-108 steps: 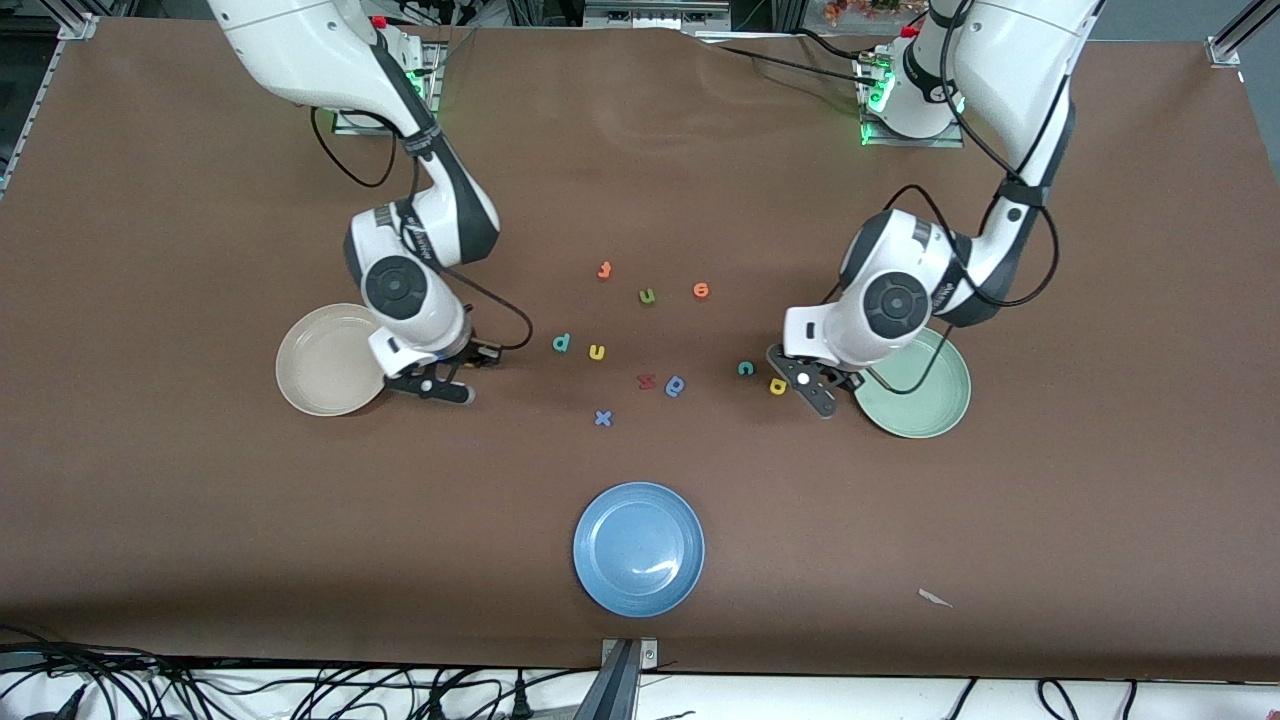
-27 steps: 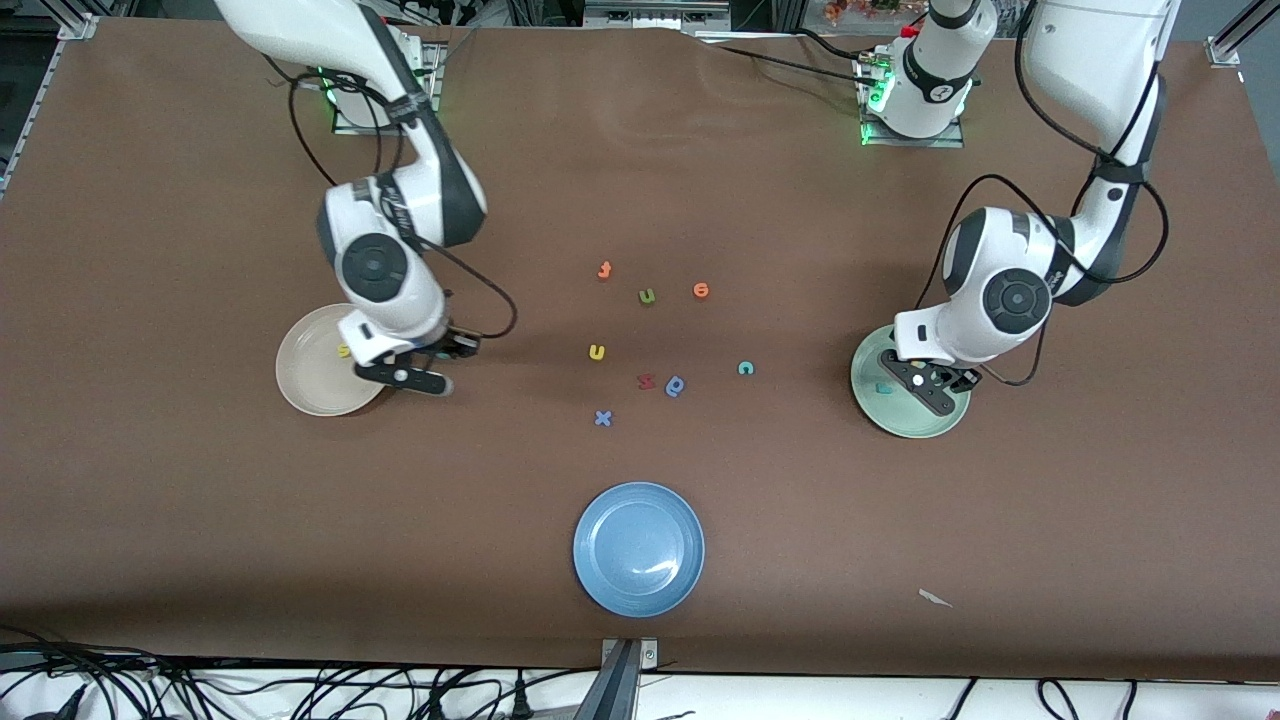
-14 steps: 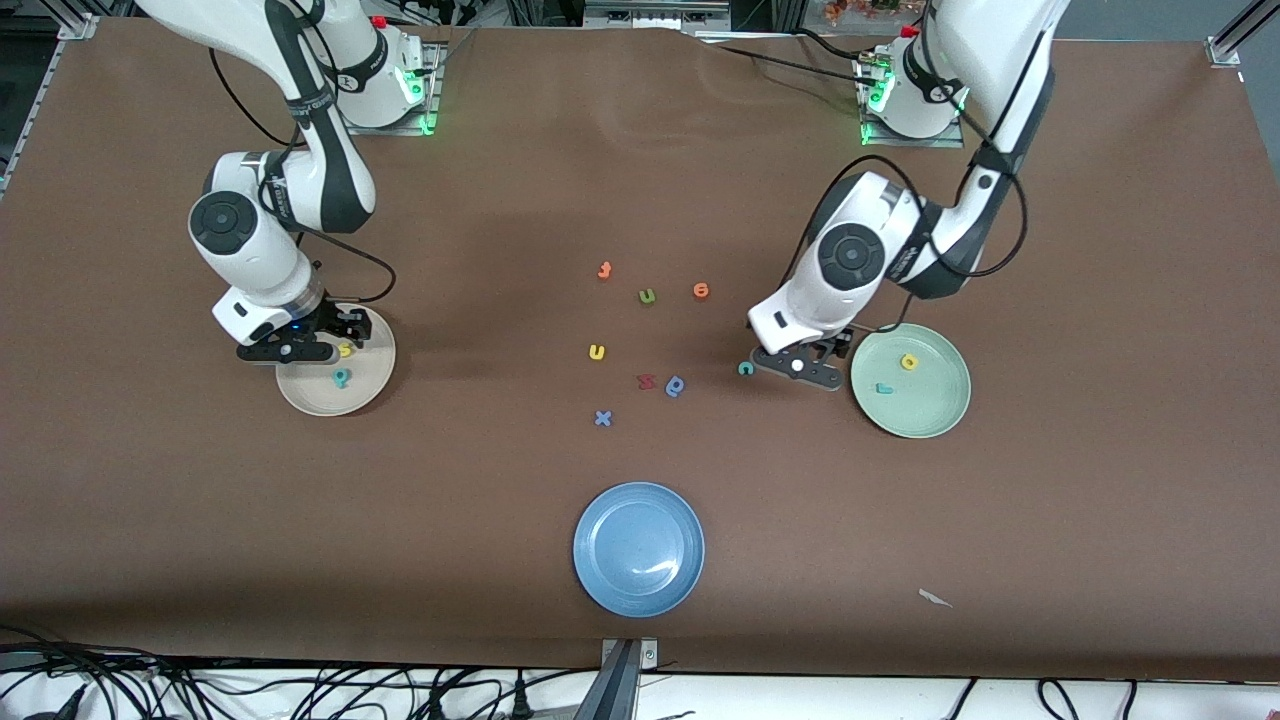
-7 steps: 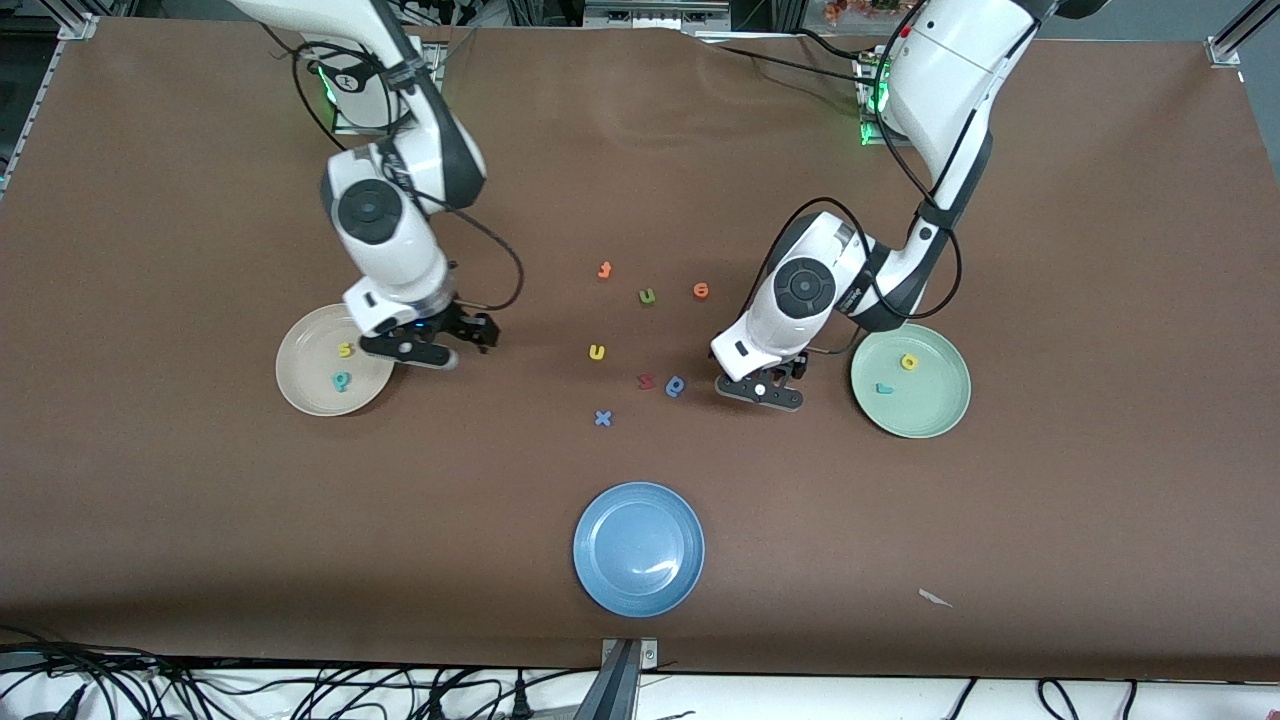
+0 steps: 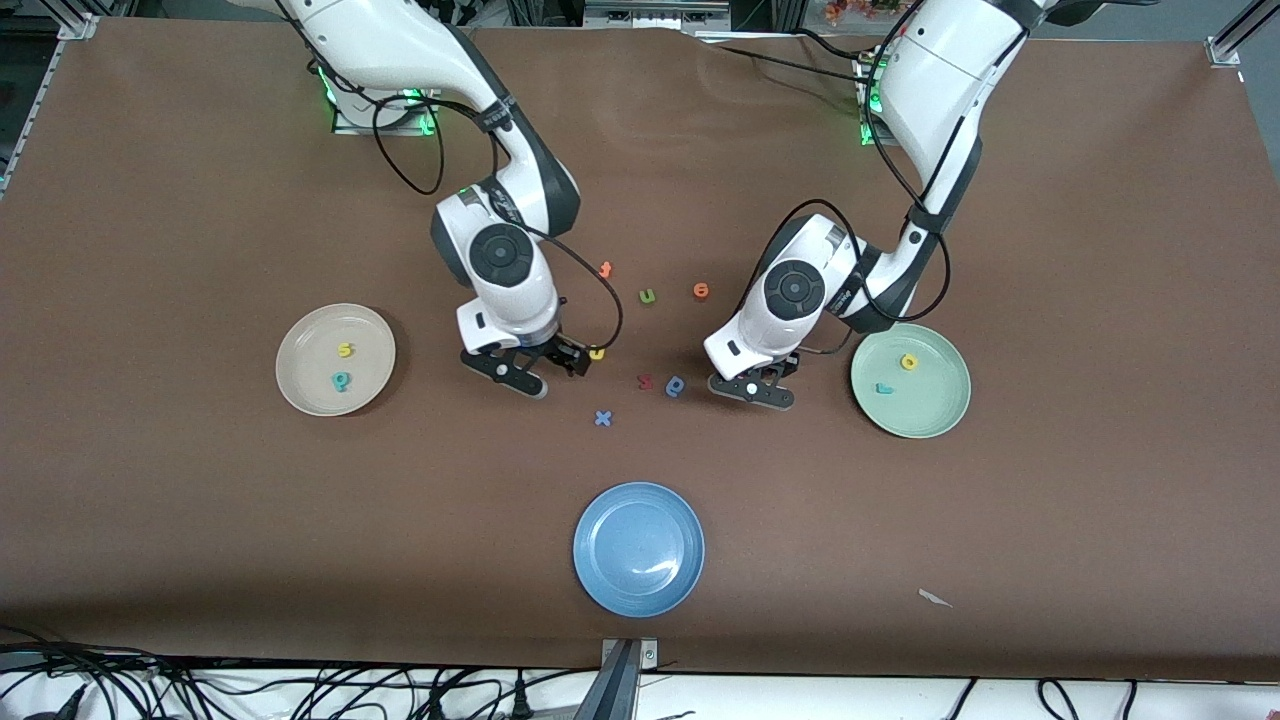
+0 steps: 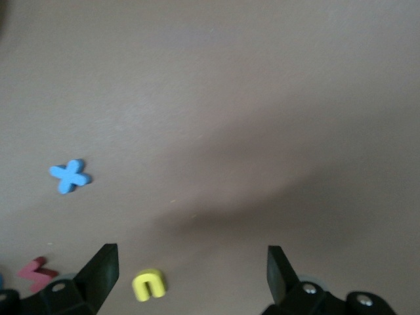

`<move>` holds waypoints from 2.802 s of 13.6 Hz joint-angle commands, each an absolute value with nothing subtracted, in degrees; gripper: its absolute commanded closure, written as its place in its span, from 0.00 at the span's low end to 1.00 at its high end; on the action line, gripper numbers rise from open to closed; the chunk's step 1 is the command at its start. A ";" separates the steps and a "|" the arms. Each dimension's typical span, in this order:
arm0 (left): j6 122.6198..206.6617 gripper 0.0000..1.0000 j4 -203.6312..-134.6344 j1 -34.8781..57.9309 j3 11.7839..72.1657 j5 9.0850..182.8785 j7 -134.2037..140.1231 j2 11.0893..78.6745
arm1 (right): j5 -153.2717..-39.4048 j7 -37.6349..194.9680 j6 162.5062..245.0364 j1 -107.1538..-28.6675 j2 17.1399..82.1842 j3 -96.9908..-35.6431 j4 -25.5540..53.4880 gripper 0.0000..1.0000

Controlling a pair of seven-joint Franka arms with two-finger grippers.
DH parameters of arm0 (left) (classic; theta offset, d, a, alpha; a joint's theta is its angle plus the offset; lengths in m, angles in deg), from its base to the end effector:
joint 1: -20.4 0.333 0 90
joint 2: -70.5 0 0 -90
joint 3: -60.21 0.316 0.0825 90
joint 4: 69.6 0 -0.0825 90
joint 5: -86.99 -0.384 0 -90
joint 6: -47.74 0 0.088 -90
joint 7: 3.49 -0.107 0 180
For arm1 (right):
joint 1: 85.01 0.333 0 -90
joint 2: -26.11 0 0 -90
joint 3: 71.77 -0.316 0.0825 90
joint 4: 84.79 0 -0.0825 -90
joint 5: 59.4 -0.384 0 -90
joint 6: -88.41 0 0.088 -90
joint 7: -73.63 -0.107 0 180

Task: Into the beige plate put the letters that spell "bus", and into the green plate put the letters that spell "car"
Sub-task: 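Grasp yellow n with the right gripper while the left gripper grasps teal c, then place n on beige plate with the right gripper while the left gripper places c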

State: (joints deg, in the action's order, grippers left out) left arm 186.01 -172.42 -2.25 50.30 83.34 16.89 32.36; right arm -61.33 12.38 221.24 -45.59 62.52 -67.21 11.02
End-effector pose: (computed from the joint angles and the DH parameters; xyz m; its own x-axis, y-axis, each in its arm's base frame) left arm 0.5521 -0.3436 0.1789 0.9726 -0.2257 -0.0561 -0.2231 -0.9736 0.0494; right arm 0.5567 0.3959 0.2365 0.8924 -0.4506 0.0257 -0.4507 -0.8927 -0.0007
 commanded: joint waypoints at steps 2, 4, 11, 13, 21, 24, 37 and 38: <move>185.64 0.45 -171.99 -2.63 50.54 78.73 18.04 31.48 | -61.34 5.88 219.37 -42.83 68.73 -67.81 4.77 0.00; 185.55 0.76 -171.99 -2.63 50.54 78.73 18.22 31.48 | -61.51 5.70 219.37 -42.56 70.66 -67.81 2.75 0.00; 178.98 0.87 -171.55 -0.70 50.46 78.64 17.34 36.04 | -61.60 6.05 219.98 -41.42 71.46 -67.90 3.01 0.08; 175.64 0.87 -171.55 0.79 50.89 78.73 11.57 38.06 | -61.69 5.87 221.21 -41.50 71.99 -68.42 3.19 0.14; 169.91 0.87 -173.30 4.84 61.60 78.73 -22.60 41.24 | -62.39 6.22 221.74 -41.86 71.90 -69.04 3.80 0.52; 170.70 0.87 -175.32 5.90 64.69 79.43 -29.67 41.32 | -62.39 6.22 221.74 -41.85 71.90 -69.04 3.89 0.78; 179.24 0.00 -181.13 6.43 65.22 79.87 -30.03 45.00 | -61.34 30.78 207.24 -45.11 60.59 -60.89 9.14 0.88; 177.40 0.00 -180.52 6.51 65.05 79.96 -29.77 46.49 | -61.34 35.27 207.94 -45.19 57.78 -58.87 12.90 0.88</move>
